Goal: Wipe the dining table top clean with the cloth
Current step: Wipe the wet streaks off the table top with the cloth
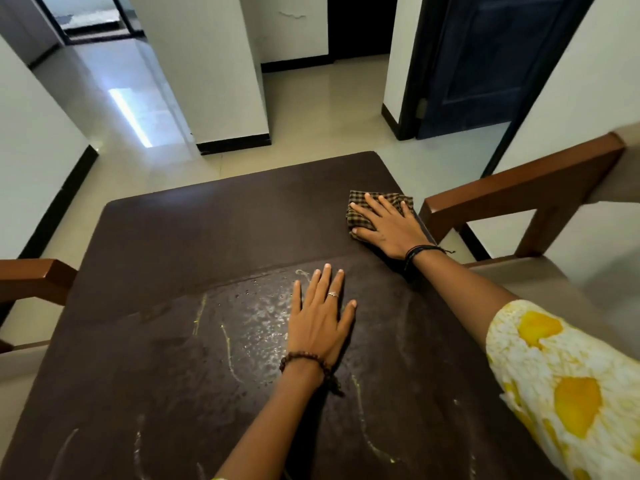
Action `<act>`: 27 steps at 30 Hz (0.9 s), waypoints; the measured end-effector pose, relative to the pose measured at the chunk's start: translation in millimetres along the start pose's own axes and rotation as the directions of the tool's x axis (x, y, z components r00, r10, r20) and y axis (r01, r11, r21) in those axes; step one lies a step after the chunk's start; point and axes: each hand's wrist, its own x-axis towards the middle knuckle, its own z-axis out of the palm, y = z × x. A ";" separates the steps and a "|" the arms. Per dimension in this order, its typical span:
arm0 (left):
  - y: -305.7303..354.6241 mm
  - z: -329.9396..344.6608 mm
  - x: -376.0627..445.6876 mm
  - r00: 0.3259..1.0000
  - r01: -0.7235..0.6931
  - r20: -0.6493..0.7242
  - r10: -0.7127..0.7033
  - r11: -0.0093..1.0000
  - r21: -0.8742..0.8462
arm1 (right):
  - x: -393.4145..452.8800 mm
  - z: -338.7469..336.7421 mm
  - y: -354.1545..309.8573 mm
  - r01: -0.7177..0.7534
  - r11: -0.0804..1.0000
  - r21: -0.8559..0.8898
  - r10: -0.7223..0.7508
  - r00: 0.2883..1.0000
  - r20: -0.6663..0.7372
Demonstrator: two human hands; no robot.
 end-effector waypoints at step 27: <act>-19.0 -16.9 -18.1 0.998 0.021 -0.058 -0.027 0.996 -0.089 | -40.9 2.4 14.8 -0.154 0.988 0.005 0.154 0.988 -0.021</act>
